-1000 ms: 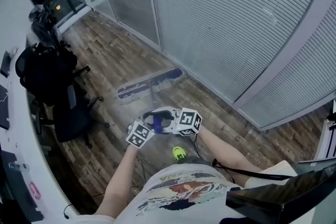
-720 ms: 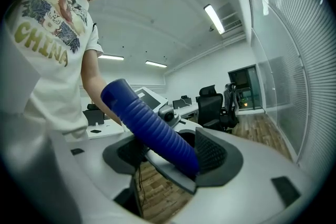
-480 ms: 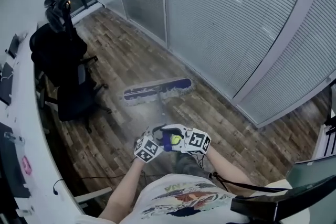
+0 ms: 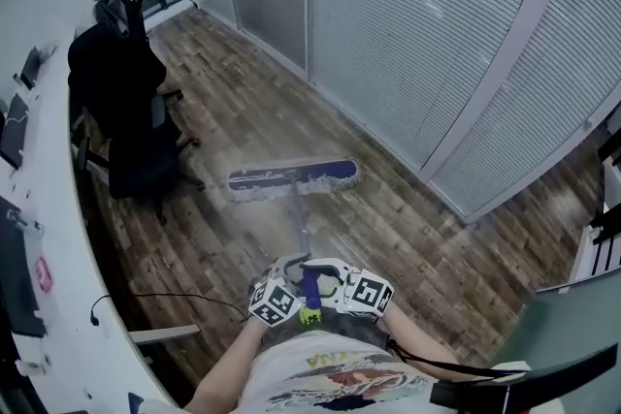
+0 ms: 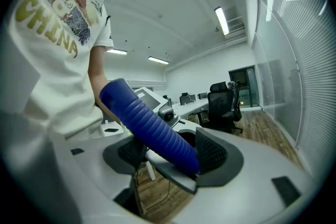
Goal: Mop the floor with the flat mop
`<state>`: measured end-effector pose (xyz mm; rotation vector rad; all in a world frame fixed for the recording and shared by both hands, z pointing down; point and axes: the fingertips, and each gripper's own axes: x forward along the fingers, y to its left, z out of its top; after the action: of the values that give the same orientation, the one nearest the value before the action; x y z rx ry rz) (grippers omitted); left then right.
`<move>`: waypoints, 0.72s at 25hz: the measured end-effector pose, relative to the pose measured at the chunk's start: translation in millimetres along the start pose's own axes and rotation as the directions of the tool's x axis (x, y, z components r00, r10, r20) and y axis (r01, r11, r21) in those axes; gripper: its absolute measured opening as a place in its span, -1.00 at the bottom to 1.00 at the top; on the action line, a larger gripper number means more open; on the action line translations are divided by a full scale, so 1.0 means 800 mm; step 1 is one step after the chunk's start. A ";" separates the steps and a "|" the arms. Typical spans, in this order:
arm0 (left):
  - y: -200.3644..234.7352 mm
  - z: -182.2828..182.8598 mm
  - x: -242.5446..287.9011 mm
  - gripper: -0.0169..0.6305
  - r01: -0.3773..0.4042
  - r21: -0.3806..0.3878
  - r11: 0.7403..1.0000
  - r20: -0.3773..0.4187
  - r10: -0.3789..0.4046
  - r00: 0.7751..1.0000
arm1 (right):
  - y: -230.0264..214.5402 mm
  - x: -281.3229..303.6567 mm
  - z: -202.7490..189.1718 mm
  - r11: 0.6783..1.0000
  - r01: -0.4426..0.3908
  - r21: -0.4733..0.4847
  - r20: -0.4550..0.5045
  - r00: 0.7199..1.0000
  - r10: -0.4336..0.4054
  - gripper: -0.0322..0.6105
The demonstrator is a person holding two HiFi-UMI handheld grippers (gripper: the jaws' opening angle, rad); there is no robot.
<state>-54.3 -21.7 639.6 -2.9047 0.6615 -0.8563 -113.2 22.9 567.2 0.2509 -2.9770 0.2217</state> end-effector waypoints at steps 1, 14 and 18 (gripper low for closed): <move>-0.017 -0.001 -0.007 -0.46 0.004 0.001 1.000 0.000 -0.004 1.000 | 0.017 -0.004 -0.003 1.000 0.003 0.002 0.003 1.000 -0.003 -0.10; -0.283 -0.013 -0.094 -0.45 0.073 0.041 0.997 -0.007 -0.072 0.997 | 0.278 -0.075 -0.054 0.997 0.074 0.022 0.055 0.996 -0.075 -0.10; -0.374 -0.023 -0.128 -0.44 0.093 0.051 0.994 -0.004 -0.093 0.996 | 0.371 -0.091 -0.077 0.996 0.090 0.012 0.042 0.995 -0.090 -0.10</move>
<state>-25.4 293.7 650.4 -2.9099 0.4997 -0.8712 -86.6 333.2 576.3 0.3949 -2.9985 0.2232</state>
